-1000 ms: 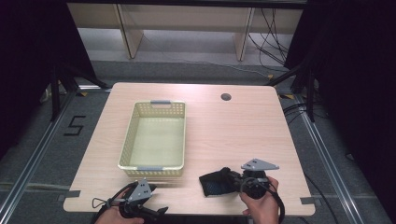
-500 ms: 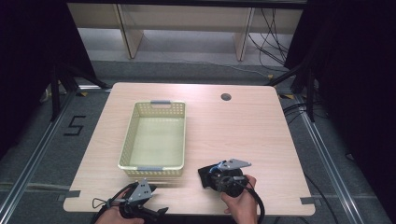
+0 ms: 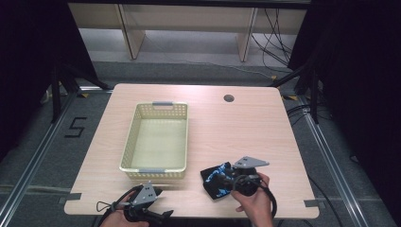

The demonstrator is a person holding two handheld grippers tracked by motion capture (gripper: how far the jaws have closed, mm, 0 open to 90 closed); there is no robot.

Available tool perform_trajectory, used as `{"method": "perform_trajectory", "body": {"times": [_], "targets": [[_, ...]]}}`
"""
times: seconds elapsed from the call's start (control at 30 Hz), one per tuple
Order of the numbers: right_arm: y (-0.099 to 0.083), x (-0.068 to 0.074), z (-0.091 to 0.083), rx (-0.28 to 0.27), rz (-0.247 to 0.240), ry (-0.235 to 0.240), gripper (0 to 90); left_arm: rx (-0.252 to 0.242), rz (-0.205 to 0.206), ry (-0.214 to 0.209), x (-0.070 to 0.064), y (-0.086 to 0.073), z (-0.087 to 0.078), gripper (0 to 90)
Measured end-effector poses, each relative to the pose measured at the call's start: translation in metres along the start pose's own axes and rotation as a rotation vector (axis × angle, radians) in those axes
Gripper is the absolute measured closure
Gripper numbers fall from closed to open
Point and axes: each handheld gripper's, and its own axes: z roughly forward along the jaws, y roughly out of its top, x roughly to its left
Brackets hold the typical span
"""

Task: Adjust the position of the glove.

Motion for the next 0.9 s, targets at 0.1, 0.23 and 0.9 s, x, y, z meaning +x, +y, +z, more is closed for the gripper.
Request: {"method": "perform_trajectory", "body": {"times": [0.1, 0.23, 0.9], "targets": [[-0.005, -0.026, -0.007, 0.014, 0.031, -0.016, 65.6, -0.039, -0.014, -0.003, -0.005, 0.008, 0.006, 26.6], [-0.015, -0.046, -0.006, 0.032, 0.035, -0.002, 64.2, -0.056, 0.02, 0.0, -0.012, 0.024, 0.016, 33.8], [-0.029, -0.065, 0.008, 0.083, 0.056, 0.08, 61.1, -0.005, 0.177, 0.097, -0.031, 0.082, 0.086, 49.8]]}}
